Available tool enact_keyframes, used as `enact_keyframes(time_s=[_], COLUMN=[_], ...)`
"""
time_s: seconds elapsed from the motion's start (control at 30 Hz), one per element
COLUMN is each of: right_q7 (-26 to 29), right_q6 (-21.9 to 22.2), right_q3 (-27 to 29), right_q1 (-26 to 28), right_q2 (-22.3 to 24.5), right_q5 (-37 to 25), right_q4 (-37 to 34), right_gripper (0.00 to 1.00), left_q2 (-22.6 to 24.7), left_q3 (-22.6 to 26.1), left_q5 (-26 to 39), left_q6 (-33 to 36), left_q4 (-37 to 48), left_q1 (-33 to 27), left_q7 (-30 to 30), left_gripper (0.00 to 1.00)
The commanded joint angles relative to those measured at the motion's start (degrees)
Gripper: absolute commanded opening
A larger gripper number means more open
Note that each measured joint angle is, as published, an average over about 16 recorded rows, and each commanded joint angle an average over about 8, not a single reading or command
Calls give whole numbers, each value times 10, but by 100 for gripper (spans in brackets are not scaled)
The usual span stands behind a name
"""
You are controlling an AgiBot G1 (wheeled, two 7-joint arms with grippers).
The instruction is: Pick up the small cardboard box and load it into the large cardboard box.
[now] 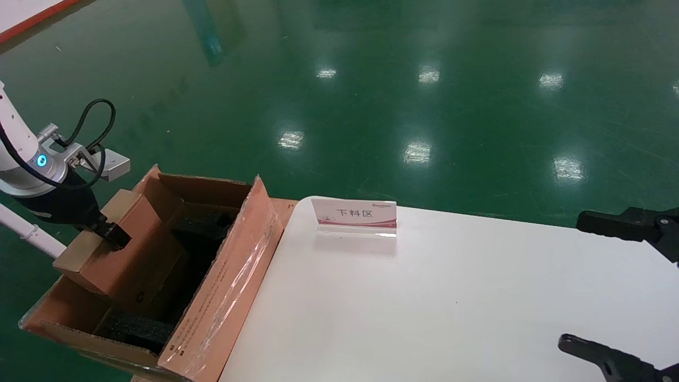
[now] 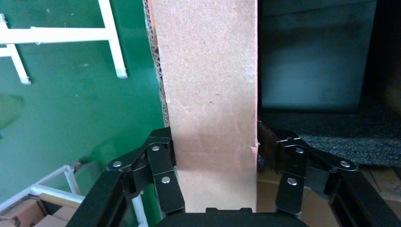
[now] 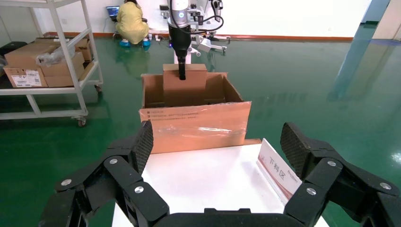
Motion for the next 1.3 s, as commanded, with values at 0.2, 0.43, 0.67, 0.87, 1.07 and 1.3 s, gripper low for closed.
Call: enact_keyframes(time_s=[0.2,0.43,0.67,0.87,1.07,1.3], right_q7=[0,0,0,0,0,0], right_q6=[0,0,0,0,0,0], right_q3=[0,0,0,0,-1,-1], right_q1=[0,0,0,0,0,0], right_q2=[0,0,0,0,0,0], right_q5=[0,0,0,0,0,0], right_q4=[0,0,0,0,0,-1], right_gripper=[100,100,100,100,100,100], left_q2=[0,-1,-8,-46,-94,-131], left_q3=[0,0,-16,-54,-95,-130], left_q5=[2,2,-9,-40,-75,-121], left_q6=[0,0,-7,-25,-41,-45], left_q4=[-1,-2,-28,-103,-198,-281], left_q1=[-1,-2,-34,-107,-175,-211], left_q7=[0,0,20,66,105,136], left_gripper=[100,100,100,100,100,100])
